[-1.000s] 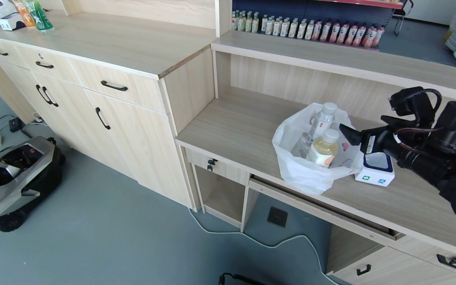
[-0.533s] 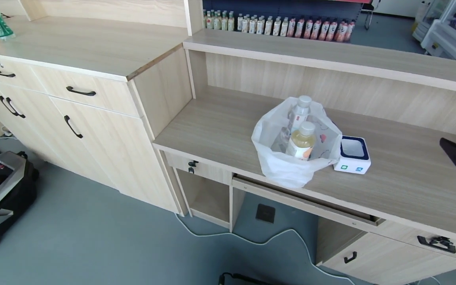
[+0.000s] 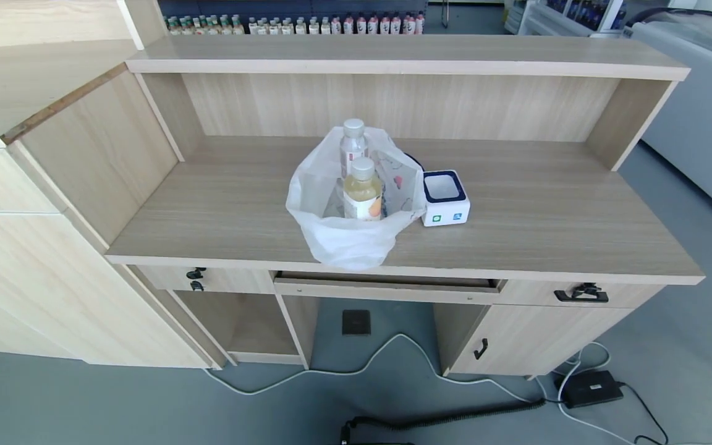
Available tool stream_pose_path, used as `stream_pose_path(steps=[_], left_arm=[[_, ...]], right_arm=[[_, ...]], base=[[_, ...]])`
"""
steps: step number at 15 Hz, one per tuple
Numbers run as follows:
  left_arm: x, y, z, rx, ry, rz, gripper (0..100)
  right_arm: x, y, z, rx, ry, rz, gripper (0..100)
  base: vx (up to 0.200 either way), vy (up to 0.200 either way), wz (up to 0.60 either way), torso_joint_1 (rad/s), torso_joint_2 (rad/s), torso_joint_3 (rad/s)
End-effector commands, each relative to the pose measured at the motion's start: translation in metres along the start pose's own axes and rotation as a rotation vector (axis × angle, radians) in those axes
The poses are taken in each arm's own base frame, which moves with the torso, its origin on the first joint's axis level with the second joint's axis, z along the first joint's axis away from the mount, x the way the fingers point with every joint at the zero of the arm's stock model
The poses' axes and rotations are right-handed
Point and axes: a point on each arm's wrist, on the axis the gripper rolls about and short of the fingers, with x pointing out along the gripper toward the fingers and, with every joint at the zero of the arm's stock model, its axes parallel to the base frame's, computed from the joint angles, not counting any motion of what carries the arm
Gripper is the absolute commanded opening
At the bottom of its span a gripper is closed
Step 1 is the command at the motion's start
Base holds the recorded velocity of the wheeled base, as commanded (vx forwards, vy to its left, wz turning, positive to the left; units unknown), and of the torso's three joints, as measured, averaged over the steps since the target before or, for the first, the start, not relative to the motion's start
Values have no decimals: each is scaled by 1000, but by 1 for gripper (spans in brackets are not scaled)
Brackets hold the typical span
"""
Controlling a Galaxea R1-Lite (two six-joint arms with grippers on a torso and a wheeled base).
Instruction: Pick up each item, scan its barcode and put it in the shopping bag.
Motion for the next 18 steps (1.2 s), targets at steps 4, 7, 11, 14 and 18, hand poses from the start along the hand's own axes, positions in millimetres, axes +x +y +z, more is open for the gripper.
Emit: stream_pose_path(steps=[4, 7, 11, 14, 18], left_arm=[[0, 0, 0, 0, -2, 0, 100], [0, 0, 0, 0, -2, 0, 100], [0, 0, 0, 0, -1, 1, 100], [0, 0, 0, -1, -1, 1, 100], [0, 0, 0, 0, -2, 0, 100]], right_arm=[[-32, -2, -17, 28, -17, 15, 100], [-46, -2, -26, 111, -27, 60, 100], [-63, -3, -30, 218, -70, 101, 100], [-90, -2, -55, 213, -82, 122, 100], [-129, 8, -120, 213, -40, 202, 100]], base=[[0, 0, 0, -167, 284, 117], [0, 0, 0, -7, 24, 7], [0, 0, 0, 0, 0, 0], [0, 0, 0, 0, 0, 0], [0, 0, 0, 0, 0, 0]])
